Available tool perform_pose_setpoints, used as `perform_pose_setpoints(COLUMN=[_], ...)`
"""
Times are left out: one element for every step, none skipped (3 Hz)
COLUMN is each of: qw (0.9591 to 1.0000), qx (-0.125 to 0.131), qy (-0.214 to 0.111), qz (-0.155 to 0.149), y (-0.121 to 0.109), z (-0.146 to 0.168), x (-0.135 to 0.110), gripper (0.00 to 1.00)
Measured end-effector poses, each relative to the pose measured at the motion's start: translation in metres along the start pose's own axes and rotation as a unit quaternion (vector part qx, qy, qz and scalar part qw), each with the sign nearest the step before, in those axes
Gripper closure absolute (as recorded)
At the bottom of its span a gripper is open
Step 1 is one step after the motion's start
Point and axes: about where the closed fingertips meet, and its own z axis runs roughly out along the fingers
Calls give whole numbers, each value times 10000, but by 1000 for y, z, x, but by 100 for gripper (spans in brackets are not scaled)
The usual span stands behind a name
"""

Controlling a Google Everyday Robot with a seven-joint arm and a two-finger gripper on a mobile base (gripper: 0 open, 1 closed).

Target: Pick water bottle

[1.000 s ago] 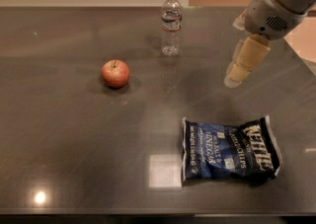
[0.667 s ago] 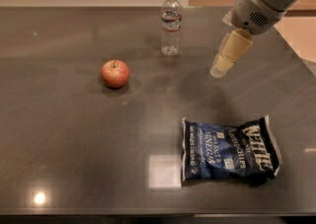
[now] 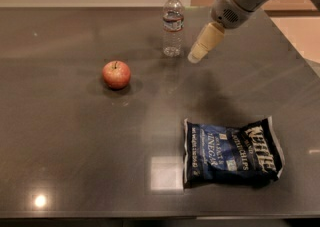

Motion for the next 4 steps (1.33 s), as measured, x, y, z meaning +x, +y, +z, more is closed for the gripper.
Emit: perform_pose_setpoints(qw=[9991,9972,9947,9906], qx=[73,63,210,373], qy=[-214,-398,-695,-1062], qz=[352,627,724,779], y=[-25,-45,-56,-65], z=[26,48,60,69], x=[-17,-33,-47,-62], gripper=[0,0,0,0])
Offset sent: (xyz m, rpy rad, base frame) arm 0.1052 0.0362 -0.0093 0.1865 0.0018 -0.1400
